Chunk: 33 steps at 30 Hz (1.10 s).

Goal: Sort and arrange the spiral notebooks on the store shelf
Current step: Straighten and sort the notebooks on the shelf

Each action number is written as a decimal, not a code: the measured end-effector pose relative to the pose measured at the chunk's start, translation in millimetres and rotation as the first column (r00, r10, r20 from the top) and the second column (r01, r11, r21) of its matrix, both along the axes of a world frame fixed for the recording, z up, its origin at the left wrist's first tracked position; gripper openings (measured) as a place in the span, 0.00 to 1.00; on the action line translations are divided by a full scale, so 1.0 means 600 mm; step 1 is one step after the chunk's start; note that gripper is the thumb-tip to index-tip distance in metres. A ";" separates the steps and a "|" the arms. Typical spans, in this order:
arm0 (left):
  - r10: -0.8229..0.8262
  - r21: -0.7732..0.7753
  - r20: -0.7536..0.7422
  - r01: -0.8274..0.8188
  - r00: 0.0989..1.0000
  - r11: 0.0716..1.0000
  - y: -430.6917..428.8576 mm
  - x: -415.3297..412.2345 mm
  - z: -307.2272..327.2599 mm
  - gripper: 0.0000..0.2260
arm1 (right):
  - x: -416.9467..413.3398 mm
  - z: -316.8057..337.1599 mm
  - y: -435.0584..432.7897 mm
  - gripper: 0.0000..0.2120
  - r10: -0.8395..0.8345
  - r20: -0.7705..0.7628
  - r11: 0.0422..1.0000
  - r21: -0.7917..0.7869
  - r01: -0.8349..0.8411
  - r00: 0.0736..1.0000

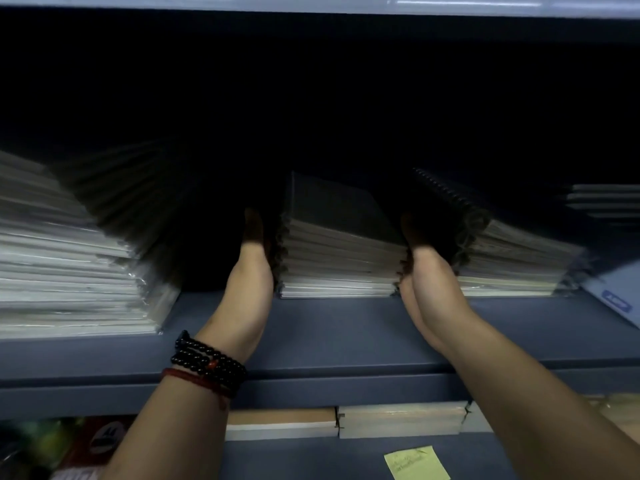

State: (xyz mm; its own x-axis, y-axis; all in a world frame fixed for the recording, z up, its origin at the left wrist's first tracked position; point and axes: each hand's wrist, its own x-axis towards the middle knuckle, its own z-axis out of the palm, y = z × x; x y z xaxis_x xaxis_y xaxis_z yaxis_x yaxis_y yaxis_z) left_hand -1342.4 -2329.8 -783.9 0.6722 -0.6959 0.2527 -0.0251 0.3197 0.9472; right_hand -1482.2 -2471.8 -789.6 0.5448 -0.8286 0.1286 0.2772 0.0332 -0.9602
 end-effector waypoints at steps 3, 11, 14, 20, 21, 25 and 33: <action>0.030 0.028 -0.008 -0.030 1.000 0.999 -0.012 0.001 -0.010 0.50 | 0.007 0.002 -0.007 0.50 0.067 0.097 0.996 0.053 -0.073 0.993; -0.116 -0.054 -0.028 0.114 0.993 0.992 -0.012 -0.015 0.003 0.25 | 0.004 -0.004 -0.018 0.50 0.062 0.132 0.997 0.035 -0.067 0.989; -0.144 -0.065 -0.018 0.143 0.989 0.988 -0.019 -0.020 0.005 0.23 | 0.002 -0.003 -0.015 0.48 0.055 0.126 0.998 0.021 -0.058 0.991; -0.162 -0.048 -0.024 0.161 0.986 0.986 -0.018 -0.019 0.003 0.23 | 0.008 -0.003 -0.012 0.52 0.016 0.079 1.000 -0.026 -0.014 0.997; -0.170 -0.037 -0.014 0.169 0.985 0.985 -0.018 -0.019 0.003 0.23 | 0.009 -0.004 -0.014 0.55 0.008 0.063 1.000 -0.030 -0.006 0.998; -0.173 -0.022 0.021 0.173 0.985 0.985 -0.019 -0.019 0.002 0.25 | 0.010 -0.006 -0.015 0.57 0.016 0.039 1.000 -0.016 -0.015 0.999; -0.161 0.003 0.015 0.161 0.987 0.987 -0.026 -0.007 -0.006 0.30 | 0.008 0.000 -0.011 0.48 0.060 0.157 0.994 0.083 -0.074 0.986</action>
State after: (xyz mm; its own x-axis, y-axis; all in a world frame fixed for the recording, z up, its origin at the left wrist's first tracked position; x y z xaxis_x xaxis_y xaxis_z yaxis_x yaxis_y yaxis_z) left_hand -1346.6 -2345.5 -787.2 0.5471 -0.7954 0.2608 0.0122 0.3191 0.9476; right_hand -1477.5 -2478.6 -789.8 0.5787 -0.8029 0.1431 0.4160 0.1397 -0.8986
